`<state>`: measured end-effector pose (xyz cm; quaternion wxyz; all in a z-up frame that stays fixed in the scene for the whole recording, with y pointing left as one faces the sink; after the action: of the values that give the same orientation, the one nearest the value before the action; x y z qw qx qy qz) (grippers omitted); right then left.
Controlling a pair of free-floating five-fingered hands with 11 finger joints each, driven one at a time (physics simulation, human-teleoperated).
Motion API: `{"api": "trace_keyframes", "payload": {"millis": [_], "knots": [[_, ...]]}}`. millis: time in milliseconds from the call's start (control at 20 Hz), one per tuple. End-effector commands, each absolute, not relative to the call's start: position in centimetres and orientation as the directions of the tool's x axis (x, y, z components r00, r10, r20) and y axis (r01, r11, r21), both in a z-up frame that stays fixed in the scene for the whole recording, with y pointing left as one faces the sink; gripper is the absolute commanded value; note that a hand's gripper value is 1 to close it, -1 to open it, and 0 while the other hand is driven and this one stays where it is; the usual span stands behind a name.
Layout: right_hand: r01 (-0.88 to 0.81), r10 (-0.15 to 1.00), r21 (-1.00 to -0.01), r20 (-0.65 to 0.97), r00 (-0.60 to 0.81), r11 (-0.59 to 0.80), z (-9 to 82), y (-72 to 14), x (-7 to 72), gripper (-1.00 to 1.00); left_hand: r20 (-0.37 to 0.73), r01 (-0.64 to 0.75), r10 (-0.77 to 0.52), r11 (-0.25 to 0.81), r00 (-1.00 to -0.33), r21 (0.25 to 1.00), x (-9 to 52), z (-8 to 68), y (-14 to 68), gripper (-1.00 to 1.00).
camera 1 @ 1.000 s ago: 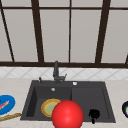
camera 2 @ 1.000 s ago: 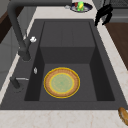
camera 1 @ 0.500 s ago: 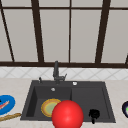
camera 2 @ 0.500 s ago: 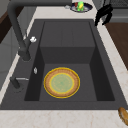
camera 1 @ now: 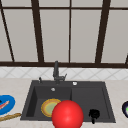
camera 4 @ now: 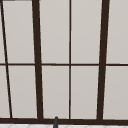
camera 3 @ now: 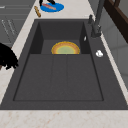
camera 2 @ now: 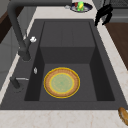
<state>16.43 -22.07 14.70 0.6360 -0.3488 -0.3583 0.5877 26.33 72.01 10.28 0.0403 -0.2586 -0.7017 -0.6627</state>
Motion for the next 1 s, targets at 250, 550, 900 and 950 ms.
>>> {"api": "trace_keyframes", "payload": {"millis": [250,550,900,950], "knots": [[-0.498,0.998,-0.865,0.046,0.052,0.066,14.7,-22.1,16.4,0.0,0.55,0.537,0.201,-0.121,-0.811,0.835,28.0,8.3,70.3,-1.0],[-0.498,0.998,-0.865,0.046,0.052,0.066,14.7,-22.1,16.4,0.0,0.585,0.564,0.234,-0.157,-0.777,0.811,29.4,9.7,70.7,1.0],[-0.498,0.998,-0.865,0.046,0.052,0.066,14.7,-22.1,16.4,0.0,0.439,0.421,0.246,-0.127,-0.864,0.898,26.2,10.7,71.3,1.0],[-0.498,0.998,-0.865,0.046,0.052,0.066,14.7,-22.1,16.4,0.0,0.416,0.398,0.25,-0.123,-0.874,0.909,25.9,10.9,71.3,1.0]]}}
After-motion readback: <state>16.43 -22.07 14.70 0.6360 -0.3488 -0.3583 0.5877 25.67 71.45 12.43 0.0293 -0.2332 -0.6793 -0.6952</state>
